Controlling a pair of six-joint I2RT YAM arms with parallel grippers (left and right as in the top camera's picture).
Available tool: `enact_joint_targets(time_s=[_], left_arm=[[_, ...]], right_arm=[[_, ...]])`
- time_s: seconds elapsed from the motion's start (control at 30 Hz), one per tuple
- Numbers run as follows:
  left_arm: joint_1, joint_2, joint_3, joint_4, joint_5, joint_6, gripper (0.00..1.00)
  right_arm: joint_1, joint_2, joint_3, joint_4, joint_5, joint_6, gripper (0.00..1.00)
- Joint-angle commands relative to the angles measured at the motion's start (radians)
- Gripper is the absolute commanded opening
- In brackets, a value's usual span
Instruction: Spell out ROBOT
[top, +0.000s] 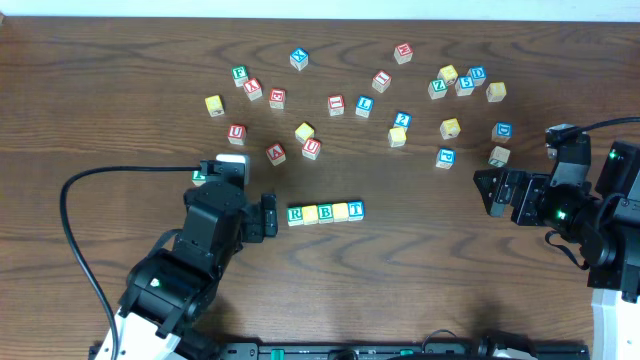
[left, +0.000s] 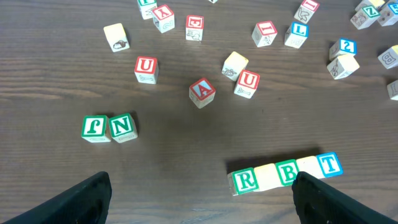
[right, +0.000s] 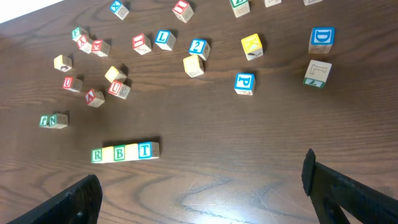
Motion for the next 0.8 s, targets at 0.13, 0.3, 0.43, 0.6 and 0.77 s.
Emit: enact_joint_targets(time_s=[0.13,0.3,0.43,0.6,0.77], left_arm=[[0.003,0.031,-0.003,-0.018,-0.01,0.003,0.91],[0.003,0.042,-0.003,-0.028,-0.004,0.002,0.91],[0.003,0.042,-0.003,-0.027,-0.005,0.002,0.91],[0.003,0.042,-0.003,-0.027,0.006,-0.013,0.91],[-0.003,-0.022,-0.01,-0.027,0.028,-0.013,0.91]], right_arm=[[-0.006,-0.004,0.006,0.0,0.001,-0.018,0.99],[-0.006,-0.004,0.006,0.0,0.001,-0.018,0.99],[-0.006,-0.004,0.006,0.0,0.001,-0.018,0.99],[-0.006,-0.004,0.006,0.0,0.001,-0.018,0.99],[-0.006,-0.004,0.006,0.0,0.001,-0.018,0.99]])
